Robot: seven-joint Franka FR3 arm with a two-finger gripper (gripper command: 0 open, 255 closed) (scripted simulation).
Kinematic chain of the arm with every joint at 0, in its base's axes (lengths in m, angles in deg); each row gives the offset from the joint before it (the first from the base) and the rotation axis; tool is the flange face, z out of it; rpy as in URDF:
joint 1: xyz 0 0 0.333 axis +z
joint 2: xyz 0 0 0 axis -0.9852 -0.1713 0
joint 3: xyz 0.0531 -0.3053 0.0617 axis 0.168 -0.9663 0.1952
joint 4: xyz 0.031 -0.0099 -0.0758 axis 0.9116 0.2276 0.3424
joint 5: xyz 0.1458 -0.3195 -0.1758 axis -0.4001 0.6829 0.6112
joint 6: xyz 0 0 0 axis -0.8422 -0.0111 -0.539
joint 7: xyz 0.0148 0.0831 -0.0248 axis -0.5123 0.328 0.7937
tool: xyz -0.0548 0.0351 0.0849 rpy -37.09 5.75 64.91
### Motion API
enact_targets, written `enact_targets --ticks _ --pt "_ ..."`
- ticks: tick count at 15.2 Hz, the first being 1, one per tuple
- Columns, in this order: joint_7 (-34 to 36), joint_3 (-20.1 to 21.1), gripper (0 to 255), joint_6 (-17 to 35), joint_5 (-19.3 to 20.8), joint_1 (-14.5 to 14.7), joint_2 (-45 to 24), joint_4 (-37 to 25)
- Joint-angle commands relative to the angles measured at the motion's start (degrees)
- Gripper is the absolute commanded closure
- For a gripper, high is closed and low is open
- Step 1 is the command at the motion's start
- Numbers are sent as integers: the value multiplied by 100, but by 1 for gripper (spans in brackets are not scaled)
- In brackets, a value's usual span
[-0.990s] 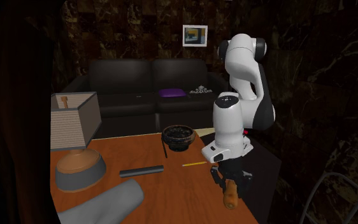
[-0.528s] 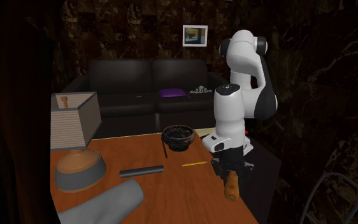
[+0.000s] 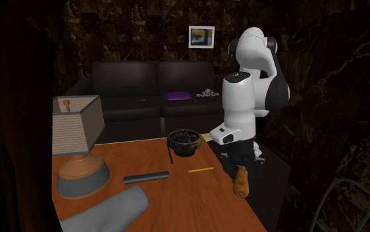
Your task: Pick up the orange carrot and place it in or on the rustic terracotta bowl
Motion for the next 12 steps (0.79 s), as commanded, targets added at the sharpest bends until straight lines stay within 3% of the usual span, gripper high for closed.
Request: enact_targets --ticks 1,12 --pt "7 -4 255 -156 -6 -7 61 -95" --pt "64 -22 255 -915 -28 -30 329 -595"
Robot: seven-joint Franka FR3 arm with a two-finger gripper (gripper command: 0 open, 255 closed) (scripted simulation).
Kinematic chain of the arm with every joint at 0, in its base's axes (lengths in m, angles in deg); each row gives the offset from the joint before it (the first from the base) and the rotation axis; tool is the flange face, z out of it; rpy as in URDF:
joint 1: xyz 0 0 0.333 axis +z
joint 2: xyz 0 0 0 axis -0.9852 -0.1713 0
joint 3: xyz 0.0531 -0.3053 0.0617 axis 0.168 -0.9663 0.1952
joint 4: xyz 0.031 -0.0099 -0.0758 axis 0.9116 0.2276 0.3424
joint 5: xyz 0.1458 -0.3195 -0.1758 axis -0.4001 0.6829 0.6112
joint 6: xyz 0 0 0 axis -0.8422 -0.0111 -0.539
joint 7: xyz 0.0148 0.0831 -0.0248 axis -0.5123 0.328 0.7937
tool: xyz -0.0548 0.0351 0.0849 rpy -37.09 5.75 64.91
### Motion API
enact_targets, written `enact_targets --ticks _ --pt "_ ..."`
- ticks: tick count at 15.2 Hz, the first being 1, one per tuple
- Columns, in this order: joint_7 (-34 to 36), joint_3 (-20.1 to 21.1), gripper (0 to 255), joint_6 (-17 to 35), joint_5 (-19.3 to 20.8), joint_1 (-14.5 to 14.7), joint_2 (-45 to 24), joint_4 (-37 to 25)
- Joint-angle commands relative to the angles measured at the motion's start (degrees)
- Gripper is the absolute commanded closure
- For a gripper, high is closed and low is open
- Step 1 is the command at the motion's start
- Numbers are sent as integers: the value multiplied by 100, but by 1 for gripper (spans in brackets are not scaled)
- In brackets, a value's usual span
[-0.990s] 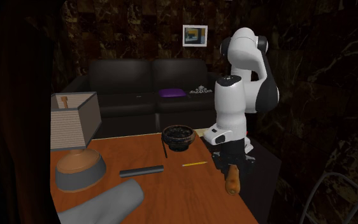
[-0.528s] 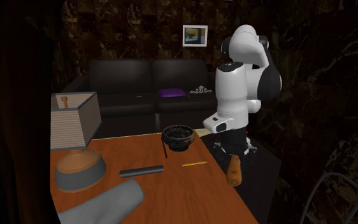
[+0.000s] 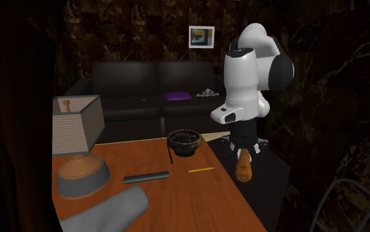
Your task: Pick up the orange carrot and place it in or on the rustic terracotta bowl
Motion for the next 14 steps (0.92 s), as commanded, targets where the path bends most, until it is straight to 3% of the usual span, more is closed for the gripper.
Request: enact_targets --ticks 1,14 --pt "-140 -63 255 -43 -42 -64 166 140" --pt "-1894 -1069 255 -209 -66 -783 1686 1741"
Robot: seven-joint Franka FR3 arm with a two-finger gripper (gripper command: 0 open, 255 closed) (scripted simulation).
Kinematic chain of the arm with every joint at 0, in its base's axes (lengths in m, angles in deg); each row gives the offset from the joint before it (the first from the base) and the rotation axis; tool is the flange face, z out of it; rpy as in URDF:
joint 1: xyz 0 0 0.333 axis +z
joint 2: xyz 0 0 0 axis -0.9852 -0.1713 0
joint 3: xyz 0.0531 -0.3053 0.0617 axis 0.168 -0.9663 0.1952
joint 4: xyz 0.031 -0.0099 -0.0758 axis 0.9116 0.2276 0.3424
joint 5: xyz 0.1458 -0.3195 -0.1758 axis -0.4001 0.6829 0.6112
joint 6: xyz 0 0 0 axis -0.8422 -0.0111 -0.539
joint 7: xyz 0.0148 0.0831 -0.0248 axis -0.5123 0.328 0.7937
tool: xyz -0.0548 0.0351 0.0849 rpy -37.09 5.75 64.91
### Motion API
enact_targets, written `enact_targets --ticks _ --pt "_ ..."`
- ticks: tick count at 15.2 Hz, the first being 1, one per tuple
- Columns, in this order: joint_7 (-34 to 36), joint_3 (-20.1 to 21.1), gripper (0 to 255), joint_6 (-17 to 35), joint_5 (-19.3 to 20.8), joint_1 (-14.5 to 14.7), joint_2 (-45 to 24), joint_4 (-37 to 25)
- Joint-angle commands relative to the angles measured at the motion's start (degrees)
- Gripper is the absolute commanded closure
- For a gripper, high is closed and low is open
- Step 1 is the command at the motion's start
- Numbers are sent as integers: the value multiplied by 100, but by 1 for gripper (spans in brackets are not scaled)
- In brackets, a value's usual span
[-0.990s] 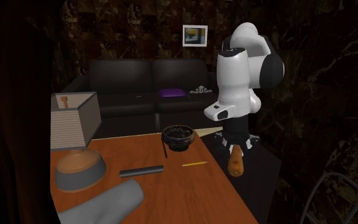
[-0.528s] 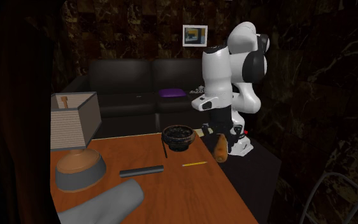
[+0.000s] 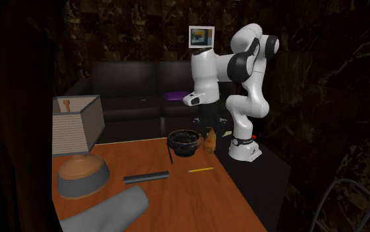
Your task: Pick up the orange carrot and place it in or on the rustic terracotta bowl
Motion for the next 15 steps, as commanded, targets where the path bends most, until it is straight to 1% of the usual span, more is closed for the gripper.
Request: enact_targets --ticks 1,8,15 --pt "-260 -169 255 -35 53 -110 180 183" --pt "-1184 -829 255 -199 381 -556 596 554" --pt "-2127 -1527 255 -338 790 -1026 701 603"
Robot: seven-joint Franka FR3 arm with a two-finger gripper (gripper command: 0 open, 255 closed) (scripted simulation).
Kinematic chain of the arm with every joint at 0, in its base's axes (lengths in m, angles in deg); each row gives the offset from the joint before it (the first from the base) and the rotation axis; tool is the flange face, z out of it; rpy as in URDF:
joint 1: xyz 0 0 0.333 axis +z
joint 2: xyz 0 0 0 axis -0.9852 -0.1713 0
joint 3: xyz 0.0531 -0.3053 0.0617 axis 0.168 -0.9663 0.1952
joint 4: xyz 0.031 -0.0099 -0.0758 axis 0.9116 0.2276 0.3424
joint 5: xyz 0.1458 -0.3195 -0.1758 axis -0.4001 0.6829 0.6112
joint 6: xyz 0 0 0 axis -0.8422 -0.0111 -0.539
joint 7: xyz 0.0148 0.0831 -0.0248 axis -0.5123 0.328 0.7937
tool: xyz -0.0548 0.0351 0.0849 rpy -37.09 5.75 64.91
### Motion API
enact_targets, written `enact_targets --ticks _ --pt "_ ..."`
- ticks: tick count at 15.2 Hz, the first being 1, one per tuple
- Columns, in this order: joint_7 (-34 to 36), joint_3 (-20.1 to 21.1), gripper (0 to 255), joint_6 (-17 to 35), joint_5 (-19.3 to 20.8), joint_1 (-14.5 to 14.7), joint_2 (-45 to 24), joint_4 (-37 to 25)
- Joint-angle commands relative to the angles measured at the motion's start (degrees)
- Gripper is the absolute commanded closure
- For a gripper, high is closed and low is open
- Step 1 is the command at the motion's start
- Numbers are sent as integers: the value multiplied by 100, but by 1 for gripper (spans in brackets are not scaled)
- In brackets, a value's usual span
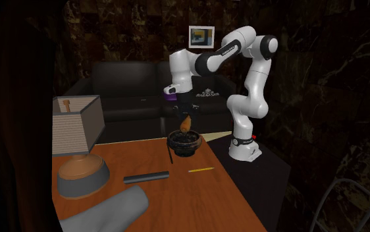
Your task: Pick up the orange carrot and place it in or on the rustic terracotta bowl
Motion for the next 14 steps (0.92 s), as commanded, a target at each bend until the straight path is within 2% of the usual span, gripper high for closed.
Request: enact_targets --ticks 1,3,14 --pt "-286 -205 255 -23 117 -133 -30 -35" --pt "-545 -394 255 -50 220 -254 -71 -89" --pt "-648 -456 255 856 179 -245 -391 506"
